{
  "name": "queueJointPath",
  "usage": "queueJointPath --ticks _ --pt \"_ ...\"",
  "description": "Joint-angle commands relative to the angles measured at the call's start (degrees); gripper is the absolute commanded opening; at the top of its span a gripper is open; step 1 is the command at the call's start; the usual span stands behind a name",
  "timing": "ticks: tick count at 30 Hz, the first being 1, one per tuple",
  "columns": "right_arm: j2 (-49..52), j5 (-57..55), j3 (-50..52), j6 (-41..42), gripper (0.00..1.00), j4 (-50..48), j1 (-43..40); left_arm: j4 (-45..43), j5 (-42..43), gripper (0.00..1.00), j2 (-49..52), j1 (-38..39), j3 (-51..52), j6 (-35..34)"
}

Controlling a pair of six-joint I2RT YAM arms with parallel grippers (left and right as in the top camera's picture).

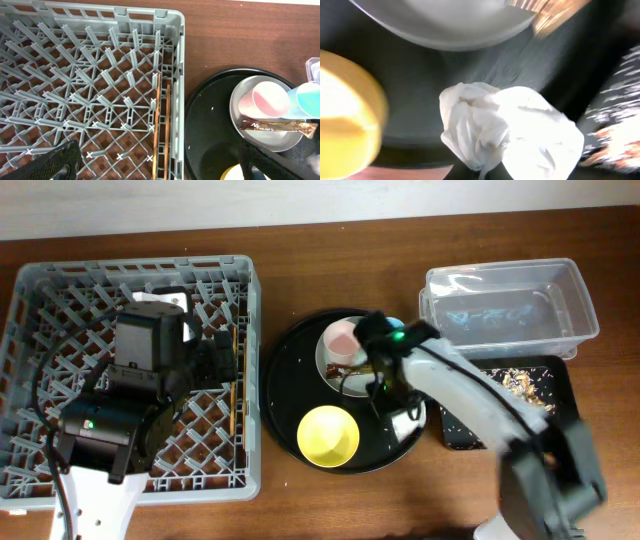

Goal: Sort waste into correct bins and load items into the dishwasher rack
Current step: 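Grasp the white plastic bag and move it to the clear bin, then reach the right gripper to the Nescafe stick on the white plate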

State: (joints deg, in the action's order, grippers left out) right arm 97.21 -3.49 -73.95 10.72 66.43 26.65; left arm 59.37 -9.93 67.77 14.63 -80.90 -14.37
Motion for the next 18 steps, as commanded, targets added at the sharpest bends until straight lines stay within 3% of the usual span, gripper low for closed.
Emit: queueJointPath --ticks 1,3,9,11,13,14,16,18 --pt "-9.7 -10.69 -2.89 1.86 0.04 -1.27 -1.88 -0.09 -0.42 0.99 -0.24 -0.17 -0.63 -0.33" --pt "-11.34 -18.25 -2.86 5.09 0.04 -5.2 -7.5 -0.09 -0.42 0.99 -0.24 -0.17 -0.63 -0.33" --pt "-3.63 -14.03 -2.34 5.22 0.04 -23.91 -23.61 -0.09 -0.42 0.99 -0.24 -0.17 -0.63 -0.33" --pt "-0.55 -11.47 -2.34 5.22 0.12 -25.49 -26.36 -0.09 -0.42 0.99 -0.24 -0.17 -0.63 -0.33" --pt "0.33 -11.54 -2.36 4.44 0.72 -25.83 -27.06 -0.09 -0.42 0.99 -0.24 -0.17 -0.63 -0.33" --pt "0.13 -11.54 -2.71 2.86 0.89 -26.01 -27.12 -0.09 -0.42 0.99 -0.24 -0.17 -0.63 -0.33" --pt "-1.49 -11.32 -6.93 1.31 0.99 -21.77 -26.88 -0.09 -0.42 0.99 -0.24 -0.17 -0.63 -0.33" --pt "-5.01 -11.06 -14.71 1.27 0.99 -13.2 -25.51 -0.09 -0.42 0.99 -0.24 -0.17 -0.63 -0.33"
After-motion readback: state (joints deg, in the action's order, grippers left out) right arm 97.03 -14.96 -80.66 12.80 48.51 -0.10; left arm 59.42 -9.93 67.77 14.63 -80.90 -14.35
